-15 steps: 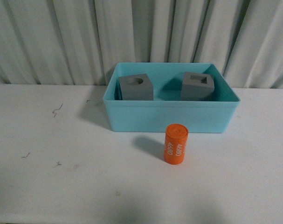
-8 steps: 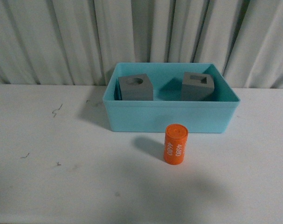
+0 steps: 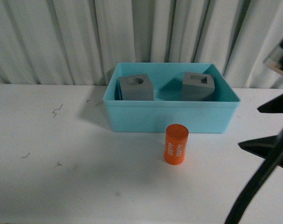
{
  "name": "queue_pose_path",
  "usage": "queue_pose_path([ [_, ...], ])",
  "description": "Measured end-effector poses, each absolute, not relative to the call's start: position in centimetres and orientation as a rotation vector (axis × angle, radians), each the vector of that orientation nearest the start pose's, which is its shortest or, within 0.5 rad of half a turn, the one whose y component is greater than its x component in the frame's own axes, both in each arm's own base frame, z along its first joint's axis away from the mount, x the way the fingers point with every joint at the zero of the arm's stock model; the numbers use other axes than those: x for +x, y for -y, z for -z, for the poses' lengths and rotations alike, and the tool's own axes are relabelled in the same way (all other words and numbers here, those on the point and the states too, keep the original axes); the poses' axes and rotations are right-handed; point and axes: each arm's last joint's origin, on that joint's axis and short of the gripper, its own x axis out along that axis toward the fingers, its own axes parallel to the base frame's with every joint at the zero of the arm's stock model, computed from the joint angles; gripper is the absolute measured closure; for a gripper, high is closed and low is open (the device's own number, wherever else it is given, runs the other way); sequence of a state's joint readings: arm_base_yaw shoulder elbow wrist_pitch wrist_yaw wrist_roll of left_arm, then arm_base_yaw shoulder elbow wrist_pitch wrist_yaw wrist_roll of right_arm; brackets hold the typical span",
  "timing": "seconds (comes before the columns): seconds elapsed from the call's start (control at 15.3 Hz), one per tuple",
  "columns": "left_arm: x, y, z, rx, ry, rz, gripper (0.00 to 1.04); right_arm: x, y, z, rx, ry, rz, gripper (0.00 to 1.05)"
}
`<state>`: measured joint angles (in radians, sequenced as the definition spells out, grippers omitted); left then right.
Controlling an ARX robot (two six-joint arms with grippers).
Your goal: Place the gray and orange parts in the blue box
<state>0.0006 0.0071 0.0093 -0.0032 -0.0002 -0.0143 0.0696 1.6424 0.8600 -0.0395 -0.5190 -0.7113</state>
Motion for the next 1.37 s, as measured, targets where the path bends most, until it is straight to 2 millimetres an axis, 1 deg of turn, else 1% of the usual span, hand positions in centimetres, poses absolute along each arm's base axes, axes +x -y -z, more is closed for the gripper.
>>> queue_pose_path([
  [0.2,9.8,0.0,-16.6,-0.014,-0.001,-0.001,0.07,33.7,-6.2,-16.2,-0.435,-0.586,-0.824,0.06],
  [0.26,9.8,0.0,-16.6,-0.014,-0.001,-0.001,0.07,34.0,-7.0,-15.7,-0.425,-0.602,-0.829,0.06],
  [0.46,9.8,0.0,-16.6,-0.014,-0.001,-0.001,0.07,34.6,-8.6,-14.4,-0.396,-0.624,-0.834,0.06],
  [0.59,9.8,0.0,-16.6,-0.014,-0.001,-0.001,0.07,35.2,-9.3,-13.6,-0.393,-0.633,-0.816,0.06],
  [0.85,9.8,0.0,-16.6,-0.014,-0.001,-0.001,0.07,36.2,-9.9,-12.2,-0.385,-0.665,-0.796,0.06],
  [1.37,9.8,0.0,-16.6,-0.014,-0.001,-0.001,0.07,37.8,-11.7,-10.7,-0.374,-0.675,-0.801,0.06],
])
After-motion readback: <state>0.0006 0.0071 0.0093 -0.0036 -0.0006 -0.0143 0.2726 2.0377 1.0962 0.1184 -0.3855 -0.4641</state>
